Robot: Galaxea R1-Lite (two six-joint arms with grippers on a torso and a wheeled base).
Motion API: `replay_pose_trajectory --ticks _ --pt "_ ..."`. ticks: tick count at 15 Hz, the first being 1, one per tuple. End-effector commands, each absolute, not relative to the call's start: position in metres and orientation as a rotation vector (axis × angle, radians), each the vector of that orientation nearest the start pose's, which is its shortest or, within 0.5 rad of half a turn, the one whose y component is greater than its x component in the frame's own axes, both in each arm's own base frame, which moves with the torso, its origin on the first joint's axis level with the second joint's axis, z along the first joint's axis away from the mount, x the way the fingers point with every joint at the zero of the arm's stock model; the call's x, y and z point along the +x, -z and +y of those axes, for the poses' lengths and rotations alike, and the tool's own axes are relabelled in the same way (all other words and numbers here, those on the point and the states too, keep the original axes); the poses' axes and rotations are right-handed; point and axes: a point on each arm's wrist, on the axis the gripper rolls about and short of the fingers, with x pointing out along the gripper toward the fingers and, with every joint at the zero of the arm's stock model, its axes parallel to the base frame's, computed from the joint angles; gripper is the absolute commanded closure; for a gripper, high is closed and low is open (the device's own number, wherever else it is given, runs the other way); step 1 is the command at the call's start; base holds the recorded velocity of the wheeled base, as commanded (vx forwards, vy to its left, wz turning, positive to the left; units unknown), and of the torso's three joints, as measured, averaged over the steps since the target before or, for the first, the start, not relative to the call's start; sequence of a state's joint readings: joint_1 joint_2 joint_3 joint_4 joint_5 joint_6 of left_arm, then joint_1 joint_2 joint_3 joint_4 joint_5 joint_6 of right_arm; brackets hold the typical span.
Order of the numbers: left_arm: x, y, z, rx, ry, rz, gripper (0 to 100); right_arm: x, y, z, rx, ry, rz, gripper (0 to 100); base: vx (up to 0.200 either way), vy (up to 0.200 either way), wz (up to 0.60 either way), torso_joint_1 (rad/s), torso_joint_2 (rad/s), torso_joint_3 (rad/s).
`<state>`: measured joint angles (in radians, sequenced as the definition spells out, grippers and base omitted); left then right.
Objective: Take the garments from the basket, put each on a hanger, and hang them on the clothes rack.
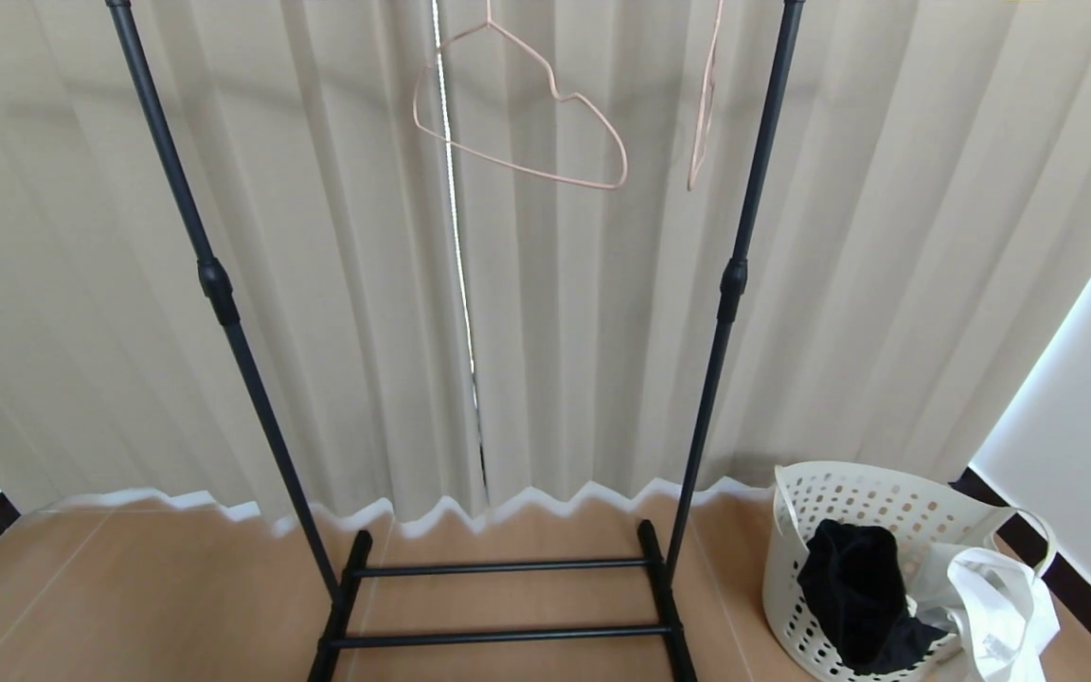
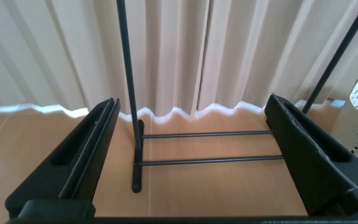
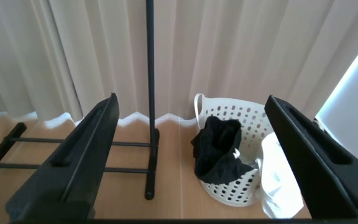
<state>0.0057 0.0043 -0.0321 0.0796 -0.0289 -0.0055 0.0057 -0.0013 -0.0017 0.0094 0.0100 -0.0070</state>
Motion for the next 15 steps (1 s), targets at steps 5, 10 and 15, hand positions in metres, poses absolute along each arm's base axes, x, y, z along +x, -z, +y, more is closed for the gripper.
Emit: replay_pose_trajectory --ticks 5,10,15 --pt "-0.0251 -0.0765 -0.0008 -0.007 0.023 0.051 0 -0.0229 -0.0751 0.0 0.002 -0.012 0.006 0 0.0 0.0 0.0 -0.009 0.09 0.085" --pt "-0.0251 -0.0765 -0.0008 -0.007 0.023 0.051 0 -0.0229 -0.0751 0.0 0.0 -0.014 0.006 0 0.0 0.0 -0.48 0.0 0.0 0.005" --pt "-0.0251 -0.0763 -0.0008 -0.007 0.023 0.052 0 -0.0229 -0.0751 0.0 0.002 -0.014 0.006 0 0.0 0.0 -0.48 0.003 0.0 0.002"
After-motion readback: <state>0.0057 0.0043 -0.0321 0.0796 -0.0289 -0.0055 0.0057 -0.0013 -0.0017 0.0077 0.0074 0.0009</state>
